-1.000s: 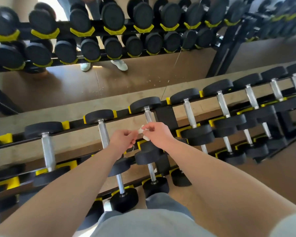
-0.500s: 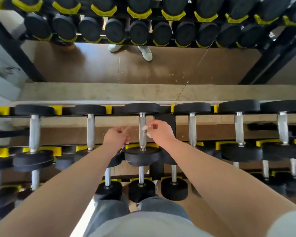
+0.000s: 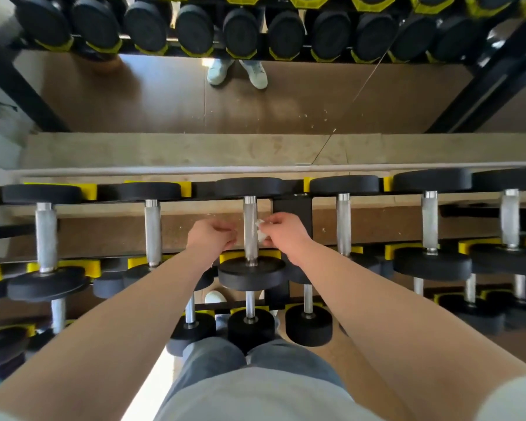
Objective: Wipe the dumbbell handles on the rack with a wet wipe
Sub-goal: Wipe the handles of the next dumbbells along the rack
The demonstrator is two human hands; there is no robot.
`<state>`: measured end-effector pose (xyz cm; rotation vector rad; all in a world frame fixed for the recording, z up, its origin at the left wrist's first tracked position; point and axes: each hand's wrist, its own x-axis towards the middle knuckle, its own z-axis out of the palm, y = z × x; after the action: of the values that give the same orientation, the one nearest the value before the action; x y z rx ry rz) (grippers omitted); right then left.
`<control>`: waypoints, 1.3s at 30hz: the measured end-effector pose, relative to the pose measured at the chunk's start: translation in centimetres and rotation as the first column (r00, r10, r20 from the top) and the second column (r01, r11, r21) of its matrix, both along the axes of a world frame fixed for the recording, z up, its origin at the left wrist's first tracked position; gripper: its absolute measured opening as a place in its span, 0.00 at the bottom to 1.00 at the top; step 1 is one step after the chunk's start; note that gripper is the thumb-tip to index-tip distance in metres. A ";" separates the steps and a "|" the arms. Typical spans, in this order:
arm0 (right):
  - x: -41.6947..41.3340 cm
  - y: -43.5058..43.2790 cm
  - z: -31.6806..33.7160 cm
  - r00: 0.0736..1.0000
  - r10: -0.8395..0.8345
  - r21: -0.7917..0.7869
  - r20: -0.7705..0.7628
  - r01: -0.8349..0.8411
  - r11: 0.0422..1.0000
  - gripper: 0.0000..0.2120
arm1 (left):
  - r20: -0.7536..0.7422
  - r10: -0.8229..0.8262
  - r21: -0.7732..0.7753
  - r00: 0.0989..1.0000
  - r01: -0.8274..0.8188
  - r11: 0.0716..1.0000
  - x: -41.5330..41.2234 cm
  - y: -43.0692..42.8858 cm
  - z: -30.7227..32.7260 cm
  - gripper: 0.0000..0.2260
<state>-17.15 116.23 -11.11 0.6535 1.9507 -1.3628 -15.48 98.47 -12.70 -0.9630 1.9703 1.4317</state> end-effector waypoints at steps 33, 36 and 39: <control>-1.9 -0.7 -1.3 0.998 0.010 -0.100 0.059 -0.004 0.995 0.14 | 0.015 -0.032 0.067 0.999 0.031 0.997 1.0 0.0 -0.4 0.03; -0.1 -0.4 -0.8 0.822 0.531 0.156 0.205 -0.563 0.812 0.07 | 0.024 -0.071 0.128 0.997 0.067 0.989 1.1 0.2 0.0 0.03; -0.4 -0.7 -0.8 0.800 0.545 0.152 0.250 -0.589 0.794 0.08 | 0.021 -0.156 0.149 0.988 0.151 0.977 1.4 0.6 0.1 0.05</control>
<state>-17.57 115.57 -11.88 0.2365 1.9342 -0.6830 -14.07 99.06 -12.57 -0.7478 1.8443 1.4419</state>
